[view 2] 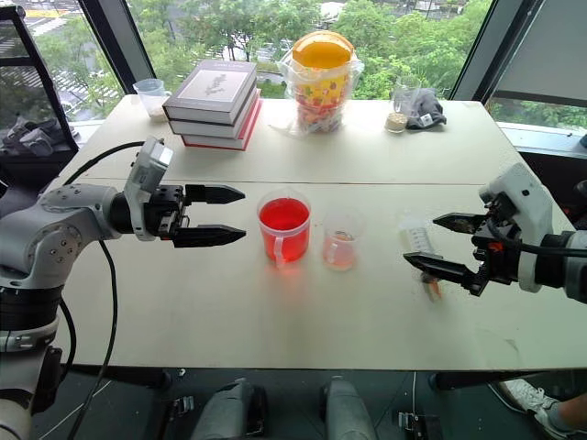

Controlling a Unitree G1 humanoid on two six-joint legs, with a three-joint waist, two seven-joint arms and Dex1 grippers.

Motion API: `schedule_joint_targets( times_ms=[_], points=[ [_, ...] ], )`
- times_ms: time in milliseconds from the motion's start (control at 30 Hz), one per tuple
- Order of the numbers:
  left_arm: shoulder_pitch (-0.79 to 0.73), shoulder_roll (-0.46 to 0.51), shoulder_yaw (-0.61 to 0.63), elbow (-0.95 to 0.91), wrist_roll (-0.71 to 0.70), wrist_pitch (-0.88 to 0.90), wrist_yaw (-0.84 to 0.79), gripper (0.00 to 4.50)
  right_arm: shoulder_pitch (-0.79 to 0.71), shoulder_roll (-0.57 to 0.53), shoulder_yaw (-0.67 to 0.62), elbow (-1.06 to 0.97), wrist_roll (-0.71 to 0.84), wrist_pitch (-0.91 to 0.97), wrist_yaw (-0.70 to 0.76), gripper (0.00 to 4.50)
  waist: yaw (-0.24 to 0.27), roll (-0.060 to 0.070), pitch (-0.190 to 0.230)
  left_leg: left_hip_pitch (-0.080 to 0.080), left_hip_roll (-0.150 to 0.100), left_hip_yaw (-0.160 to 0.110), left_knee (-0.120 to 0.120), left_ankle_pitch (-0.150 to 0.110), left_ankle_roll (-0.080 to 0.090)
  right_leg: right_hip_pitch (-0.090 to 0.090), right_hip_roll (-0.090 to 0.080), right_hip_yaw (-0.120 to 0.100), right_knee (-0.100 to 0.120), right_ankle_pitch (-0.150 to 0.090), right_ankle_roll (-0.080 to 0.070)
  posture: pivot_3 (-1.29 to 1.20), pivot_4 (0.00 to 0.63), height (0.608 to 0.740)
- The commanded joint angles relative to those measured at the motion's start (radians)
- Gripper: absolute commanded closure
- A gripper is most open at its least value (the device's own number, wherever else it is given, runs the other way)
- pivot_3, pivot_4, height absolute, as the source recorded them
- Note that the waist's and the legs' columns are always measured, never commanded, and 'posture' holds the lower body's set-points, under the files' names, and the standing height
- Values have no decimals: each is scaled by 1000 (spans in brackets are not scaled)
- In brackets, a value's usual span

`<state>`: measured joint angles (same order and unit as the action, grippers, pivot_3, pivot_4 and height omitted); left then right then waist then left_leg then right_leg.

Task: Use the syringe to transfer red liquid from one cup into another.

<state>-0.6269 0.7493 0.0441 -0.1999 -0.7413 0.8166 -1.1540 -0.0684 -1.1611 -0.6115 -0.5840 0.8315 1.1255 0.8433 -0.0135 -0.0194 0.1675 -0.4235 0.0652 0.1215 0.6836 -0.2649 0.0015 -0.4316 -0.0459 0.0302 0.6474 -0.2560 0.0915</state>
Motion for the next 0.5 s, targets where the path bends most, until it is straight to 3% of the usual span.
schedule_joint_targets(
  times_ms=[33,500],
  points=[
    [-16,5,0,-2,5,-22,-9,0,7,-10,-32,-6,-7,-19,8,41,1,0,0,0,0,0,0,0,0,0,0,0,0,0,0,0,150,740],
    [-85,-9,-4,87,4,-15,-17,0,-14,37,-41,-105,88,49,-103,41,1,0,0,-1,0,-1,0,0,0,0,0,0,0,0,0,0,150,740]
  ],
)
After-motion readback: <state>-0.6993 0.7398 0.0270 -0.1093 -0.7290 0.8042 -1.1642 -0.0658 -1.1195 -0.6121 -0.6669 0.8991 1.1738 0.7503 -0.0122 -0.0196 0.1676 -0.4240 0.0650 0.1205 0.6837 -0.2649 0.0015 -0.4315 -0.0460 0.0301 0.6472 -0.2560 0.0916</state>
